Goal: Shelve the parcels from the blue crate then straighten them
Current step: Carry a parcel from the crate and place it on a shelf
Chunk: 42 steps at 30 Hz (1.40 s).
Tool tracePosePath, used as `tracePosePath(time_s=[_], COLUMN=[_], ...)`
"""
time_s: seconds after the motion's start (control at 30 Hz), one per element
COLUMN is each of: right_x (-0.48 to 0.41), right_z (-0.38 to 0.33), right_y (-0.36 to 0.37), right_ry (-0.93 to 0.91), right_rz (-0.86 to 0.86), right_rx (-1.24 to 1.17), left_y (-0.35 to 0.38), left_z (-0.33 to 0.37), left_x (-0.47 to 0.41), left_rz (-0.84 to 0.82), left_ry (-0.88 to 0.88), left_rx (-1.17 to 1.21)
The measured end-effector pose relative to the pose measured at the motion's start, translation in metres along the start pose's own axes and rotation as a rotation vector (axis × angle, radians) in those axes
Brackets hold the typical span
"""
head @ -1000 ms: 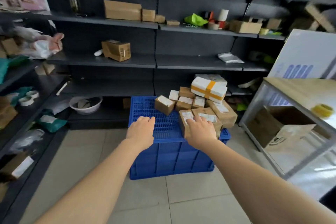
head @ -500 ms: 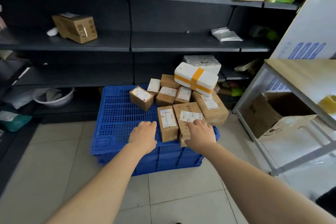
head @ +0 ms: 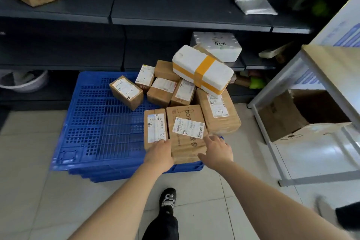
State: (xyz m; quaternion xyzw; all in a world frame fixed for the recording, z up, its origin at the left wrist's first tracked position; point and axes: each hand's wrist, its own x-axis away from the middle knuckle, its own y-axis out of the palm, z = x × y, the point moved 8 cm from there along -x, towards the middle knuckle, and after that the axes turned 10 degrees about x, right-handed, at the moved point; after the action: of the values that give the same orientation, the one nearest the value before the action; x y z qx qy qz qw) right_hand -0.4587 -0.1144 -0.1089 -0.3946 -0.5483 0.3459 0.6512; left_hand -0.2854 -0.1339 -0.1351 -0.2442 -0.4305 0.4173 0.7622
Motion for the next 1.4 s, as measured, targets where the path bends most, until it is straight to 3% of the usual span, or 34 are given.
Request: tracePosePath(time_s=[0.2, 0.33, 0.53, 0.77, 1.1, 1.23, 1.4], right_x=[-0.053, -0.077, -0.096, -0.088, -0.039, -0.017, 0.018], right_z=[0.021, 0.030, 0.046, 0.069, 0.071, 0.050, -0.007], right_y=[0.031, 0.055, 0.086, 0.070, 0.005, -0.044, -0.090], right_ry=[0.052, 0.152, 0.207, 0.076, -0.077, -0.214, -0.425], right_rz=[-0.096, -0.163, -0.183, -0.048, 0.190, 0.281, 0.274], right_rx=[-0.098, -0.317, -0.706, -0.750, -0.918, -0.970, -1.024], left_y=[0.039, 0.061, 0.073, 0.077, 0.017, -0.010, -0.040], left_z=[-0.008, -0.014, -0.012, -0.005, 0.034, 0.036, 0.016], left_x=[-0.047, -0.061, -0.064, -0.045, 0.020, 0.061, 0.127], left_rz=[-0.079, -0.067, 0.204, 0.400, 0.695, 0.836, 1.033], left_ry=[-0.194, -0.333, -0.480, -0.516, -0.371, -0.353, -0.367], left_rx=[0.142, 0.298, 0.560, 0.823, 0.986, 1.031, 1.093])
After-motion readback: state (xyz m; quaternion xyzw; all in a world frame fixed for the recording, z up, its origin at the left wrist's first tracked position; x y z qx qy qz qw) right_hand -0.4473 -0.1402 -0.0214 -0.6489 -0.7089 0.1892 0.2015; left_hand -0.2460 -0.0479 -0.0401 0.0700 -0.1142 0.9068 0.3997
